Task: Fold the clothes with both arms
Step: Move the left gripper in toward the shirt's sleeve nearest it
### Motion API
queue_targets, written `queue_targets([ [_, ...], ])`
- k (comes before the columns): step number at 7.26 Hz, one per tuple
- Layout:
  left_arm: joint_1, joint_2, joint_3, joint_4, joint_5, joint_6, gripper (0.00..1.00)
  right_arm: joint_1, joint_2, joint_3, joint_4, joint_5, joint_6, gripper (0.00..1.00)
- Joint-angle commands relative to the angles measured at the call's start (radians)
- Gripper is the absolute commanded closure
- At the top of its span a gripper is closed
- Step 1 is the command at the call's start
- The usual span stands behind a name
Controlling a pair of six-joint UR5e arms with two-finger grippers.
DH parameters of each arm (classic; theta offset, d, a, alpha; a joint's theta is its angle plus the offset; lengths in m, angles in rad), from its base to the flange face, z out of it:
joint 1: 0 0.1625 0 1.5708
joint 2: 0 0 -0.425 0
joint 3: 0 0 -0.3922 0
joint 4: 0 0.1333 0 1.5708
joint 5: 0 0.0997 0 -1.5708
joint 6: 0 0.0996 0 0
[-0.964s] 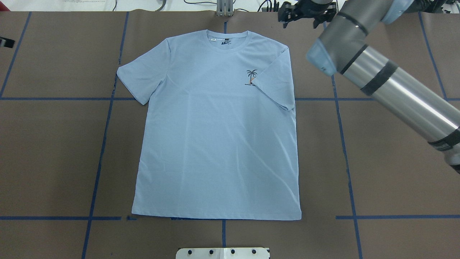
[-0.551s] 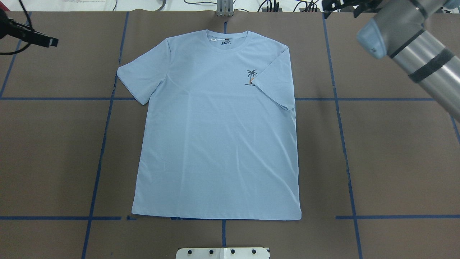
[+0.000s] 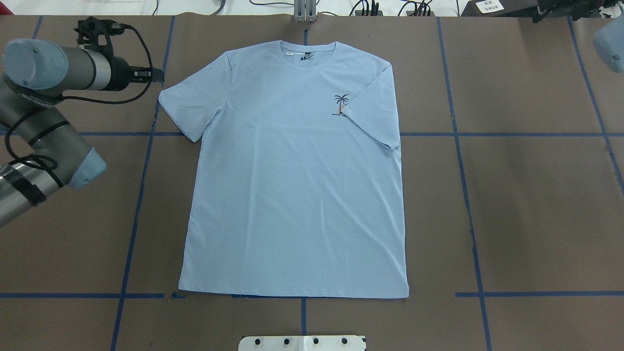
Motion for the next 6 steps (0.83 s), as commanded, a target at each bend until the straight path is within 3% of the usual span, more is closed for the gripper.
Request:
queue_targets([
  [1,0.036,-0.05,0.133,-0.038,0.058,-0.01,0.36,0.001,-0.008,0.001,0.002,-0.004,0.0,0.0],
  [6,0.065,-0.047,0.147,-0.044,0.061,0.002,0.49,0.001,-0.008,0.001,0.002,-0.008,-0.002,0.0],
])
